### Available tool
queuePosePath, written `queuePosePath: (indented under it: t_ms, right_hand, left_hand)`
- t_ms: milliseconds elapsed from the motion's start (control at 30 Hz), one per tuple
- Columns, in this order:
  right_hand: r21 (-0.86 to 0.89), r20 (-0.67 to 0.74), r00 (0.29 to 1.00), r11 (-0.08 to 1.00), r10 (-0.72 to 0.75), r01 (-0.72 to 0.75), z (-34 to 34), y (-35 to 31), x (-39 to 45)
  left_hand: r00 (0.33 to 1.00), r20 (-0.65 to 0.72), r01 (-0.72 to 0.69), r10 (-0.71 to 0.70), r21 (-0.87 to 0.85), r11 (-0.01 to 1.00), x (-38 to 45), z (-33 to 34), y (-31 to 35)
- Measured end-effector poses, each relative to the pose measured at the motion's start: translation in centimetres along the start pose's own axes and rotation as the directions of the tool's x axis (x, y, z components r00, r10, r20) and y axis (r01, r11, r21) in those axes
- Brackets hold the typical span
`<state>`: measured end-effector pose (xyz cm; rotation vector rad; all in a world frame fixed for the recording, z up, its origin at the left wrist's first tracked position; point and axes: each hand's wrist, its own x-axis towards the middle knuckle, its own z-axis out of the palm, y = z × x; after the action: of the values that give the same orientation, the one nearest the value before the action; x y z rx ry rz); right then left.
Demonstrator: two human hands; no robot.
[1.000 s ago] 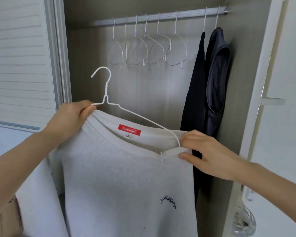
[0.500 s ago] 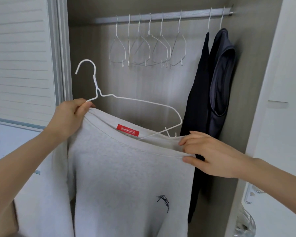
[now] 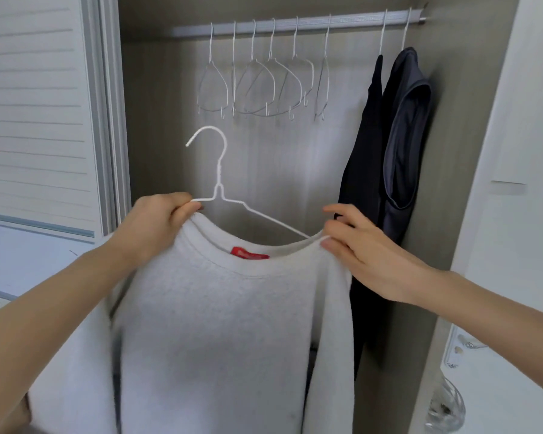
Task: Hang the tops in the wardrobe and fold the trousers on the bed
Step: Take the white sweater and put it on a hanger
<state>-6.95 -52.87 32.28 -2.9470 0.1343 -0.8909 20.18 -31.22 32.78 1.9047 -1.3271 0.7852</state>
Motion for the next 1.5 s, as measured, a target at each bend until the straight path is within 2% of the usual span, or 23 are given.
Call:
queuePosePath:
  t_ms: [133, 267, 367, 433, 500, 600, 700, 767, 833, 867, 933, 1000, 1067, 1133, 1233, 1333, 1500]
  right_hand:
    - [0.202, -0.112, 0.977, 0.966, 0.183, -0.158, 1.3, -1.3, 2.6]
    - [0.252, -0.234, 0.947, 0.955, 0.219, -0.158, 0.8, -1.7, 3.1]
    - [0.341, -0.337, 0.901, 0.927, 0.273, -0.154, -0.9, -0.9, 2.9]
    - [0.405, -0.318, 0.906, 0.904, 0.279, -0.136, -2.1, -0.3, 2.7]
    - [0.4, -0.244, 0.941, 0.908, 0.236, -0.124, -3.1, 0.0, 2.4]
    - [0.265, -0.064, 0.984, 0.953, 0.169, -0.146, -5.3, 1.6, 1.7]
    - [0.111, 0.123, 0.981, 0.981, 0.148, -0.161, -7.8, 2.8, 1.1]
    - [-0.166, 0.209, 0.968, 0.981, 0.137, -0.103, -8.6, 2.9, 1.1]
    - [-0.453, 0.223, 0.964, 0.891, 0.146, -0.03, -9.0, 2.5, 1.5]
    - [-0.524, 0.192, 0.972, 0.852, 0.134, -0.014, -9.2, 2.4, 1.7]
    - [-0.542, 0.093, 0.993, 0.84, 0.072, -0.01, -9.0, 2.2, 2.1]
    - [-0.409, -0.001, 0.999, 0.912, 0.039, -0.036, -7.7, 1.4, 2.7]
    - [-0.162, -0.059, 0.997, 0.984, 0.057, -0.066, -5.6, 0.4, 3.3]
    - [0.038, -0.085, 0.992, 0.996, 0.088, -0.085, -3.9, -0.1, 3.4]
    - [0.296, -0.032, 0.984, 0.942, 0.176, -0.159, -2.9, -0.2, 2.9]
    - [0.308, 0.012, 0.979, 0.931, 0.202, -0.195, -2.4, -0.8, 3.0]
    - [0.377, -0.027, 0.978, 0.908, 0.206, -0.181, -1.9, -2.5, 3.0]
  left_hand:
    - [0.998, 0.009, -0.064, 0.066, -0.151, 0.986, 0.7, 0.7, 4.6]
    - [0.991, 0.086, -0.074, 0.101, -0.27, 0.96, 1.0, 0.2, 5.4]
    - [0.994, 0.105, 0.008, 0.022, -0.273, 0.962, 1.1, -0.9, 3.2]
    - [0.996, 0.074, 0.062, -0.043, -0.279, 0.958, 0.8, -0.9, 2.1]
    - [0.997, 0.019, 0.074, -0.071, -0.276, 0.958, 0.6, -0.5, 1.9]
    - [0.987, -0.085, 0.11, -0.139, -0.279, 0.954, 0.5, -0.3, 0.8]
    - [0.979, -0.115, 0.138, -0.168, -0.232, 0.963, 0.4, -0.7, -0.9]
    - [0.986, -0.129, 0.088, -0.106, -0.136, 0.987, 0.6, -1.0, -1.5]
    - [0.99, -0.139, 0.012, -0.011, 0.003, 1.0, 0.7, -1.1, -1.7]
    - [0.991, -0.125, -0.026, 0.036, 0.081, 0.996, 0.7, -1.3, -1.7]
    - [0.992, -0.089, -0.07, 0.085, 0.162, 0.984, 0.9, -1.3, -1.7]
    - [0.994, -0.108, -0.007, 0.013, 0.05, 0.999, 1.2, -1.1, -1.0]
    - [0.985, -0.15, 0.075, -0.088, -0.089, 0.993, 1.4, -1.3, -0.6]
    - [0.975, -0.168, 0.124, -0.142, -0.114, 0.986, 1.4, -1.7, -0.4]
    - [0.97, -0.133, 0.185, -0.204, -0.141, 0.973, 0.9, -2.4, -0.4]
    - [0.977, -0.078, 0.191, -0.198, -0.083, 0.978, 0.7, -2.3, 0.0]
    - [0.999, -0.04, 0.025, -0.025, -0.005, 1.0, 1.2, -1.3, 1.2]
